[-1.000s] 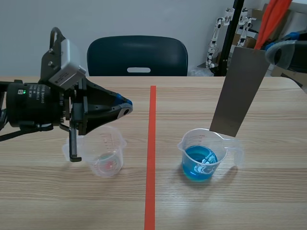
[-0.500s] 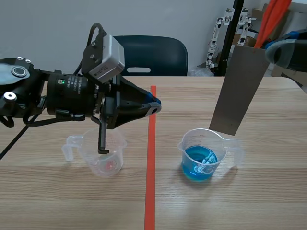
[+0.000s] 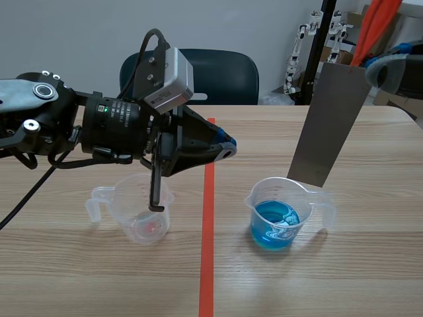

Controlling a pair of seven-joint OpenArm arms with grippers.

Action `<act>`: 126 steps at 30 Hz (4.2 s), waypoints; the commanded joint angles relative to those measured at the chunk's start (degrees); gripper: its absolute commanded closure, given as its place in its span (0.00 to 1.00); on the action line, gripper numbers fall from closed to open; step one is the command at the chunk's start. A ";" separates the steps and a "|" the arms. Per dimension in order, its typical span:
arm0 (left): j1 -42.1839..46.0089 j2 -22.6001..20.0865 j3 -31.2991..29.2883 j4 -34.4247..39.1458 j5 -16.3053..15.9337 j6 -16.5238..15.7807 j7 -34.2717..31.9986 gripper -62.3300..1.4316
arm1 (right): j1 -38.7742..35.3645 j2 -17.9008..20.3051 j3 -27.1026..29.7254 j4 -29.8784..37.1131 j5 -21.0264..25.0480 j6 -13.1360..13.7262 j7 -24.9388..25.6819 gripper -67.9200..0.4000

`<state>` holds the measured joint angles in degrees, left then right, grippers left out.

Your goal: Do the redox reaction experiment. move the plate over the blue solution

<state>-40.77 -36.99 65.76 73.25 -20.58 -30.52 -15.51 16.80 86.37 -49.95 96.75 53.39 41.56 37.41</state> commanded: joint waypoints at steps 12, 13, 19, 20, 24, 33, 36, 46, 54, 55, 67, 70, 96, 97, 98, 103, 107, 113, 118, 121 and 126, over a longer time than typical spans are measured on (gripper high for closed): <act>-0.37 2.08 -0.09 0.98 -0.61 -1.25 -0.94 0.93 | 0.98 0.61 0.66 0.42 0.61 -0.20 1.29 0.98; -0.37 2.08 -0.09 0.98 -0.74 -1.22 -0.96 0.93 | 0.98 0.61 0.66 0.42 0.61 -0.20 1.29 0.98; -0.37 2.10 -0.09 0.98 -1.09 -1.18 -1.40 0.93 | 0.98 0.61 0.66 0.42 0.39 -0.20 1.31 0.98; -0.37 2.19 -0.09 0.98 -1.22 -1.18 -1.38 0.93 | 0.98 0.61 0.66 0.42 0.13 -0.20 1.33 0.98; -0.37 2.84 -0.09 0.87 -1.25 -1.20 -1.31 0.93 | 0.98 0.61 0.66 0.42 -0.26 -0.20 1.36 0.98; -0.35 3.17 -0.09 -0.37 -1.49 -1.18 -1.18 0.93 | 1.01 0.61 0.66 0.42 -0.28 -0.22 1.46 0.98; -0.35 3.17 -0.09 -0.57 -1.49 -1.18 -1.20 0.93 | 1.01 0.61 0.66 0.42 -0.31 -1.36 1.49 0.98; -0.35 3.17 -0.09 -0.57 -2.78 -1.18 -1.33 0.93 | 1.11 0.61 0.66 0.42 -0.50 -1.68 1.51 0.98; -0.35 3.17 -0.09 -0.57 -2.78 -1.18 -1.29 0.93 | 1.11 0.61 0.66 0.42 -0.70 -1.68 1.51 0.98; -0.35 3.17 -0.09 -0.57 -2.78 -1.18 -1.29 0.93 | 1.11 0.61 0.66 0.42 -0.70 -1.68 1.51 0.98; -0.35 3.17 -0.09 -0.57 -2.75 -1.18 -0.96 0.93 | 1.11 0.61 0.66 0.42 -0.70 -1.68 1.53 0.98; -0.35 3.17 -0.09 -0.57 -2.75 -1.18 -0.94 0.93 | 1.11 0.61 0.66 0.42 -0.70 -1.68 1.53 0.98; -0.35 3.17 -0.09 -0.57 -2.73 -1.18 -0.92 0.93 | 1.11 0.61 0.66 0.42 -0.68 -1.68 1.53 0.98; -0.35 3.17 -0.09 -0.57 -2.73 -1.18 -0.92 0.93 | 1.11 0.61 0.66 0.42 -0.68 -1.68 1.53 0.98; -0.35 3.17 -0.09 -0.57 -2.73 -1.18 -0.92 0.93 | 1.11 0.61 0.66 0.42 -0.68 -1.68 1.53 0.98; -0.35 3.17 -0.09 -0.57 -2.73 -1.18 -0.92 0.93 | 1.11 0.61 0.66 0.42 -0.68 -1.68 1.53 0.98; -0.35 3.17 -0.09 -0.57 -2.73 -1.18 -0.92 0.93 | 1.11 0.61 0.66 0.42 -0.70 -1.68 1.51 0.98; -0.35 3.17 -0.09 -0.57 -2.71 -1.18 -0.92 0.93 | 1.11 0.61 0.66 0.42 -0.70 -1.68 1.51 0.98; -0.35 3.17 -0.09 -0.57 -2.71 -1.18 -0.92 0.93 | 1.11 0.61 0.66 0.42 -0.70 -1.68 1.51 0.98; -0.35 3.17 -0.09 -0.57 -2.71 -1.18 -0.92 0.93 | 1.11 0.61 0.66 0.42 -0.70 -1.68 1.51 0.98; -0.35 3.17 -0.09 -0.57 -2.71 -1.18 -0.92 0.93 | 1.11 0.63 0.66 0.42 -0.70 -1.68 1.49 0.98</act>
<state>-40.77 -33.95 65.76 72.29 -22.52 -31.73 -15.64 16.80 86.37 -49.95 96.75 51.88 39.86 37.43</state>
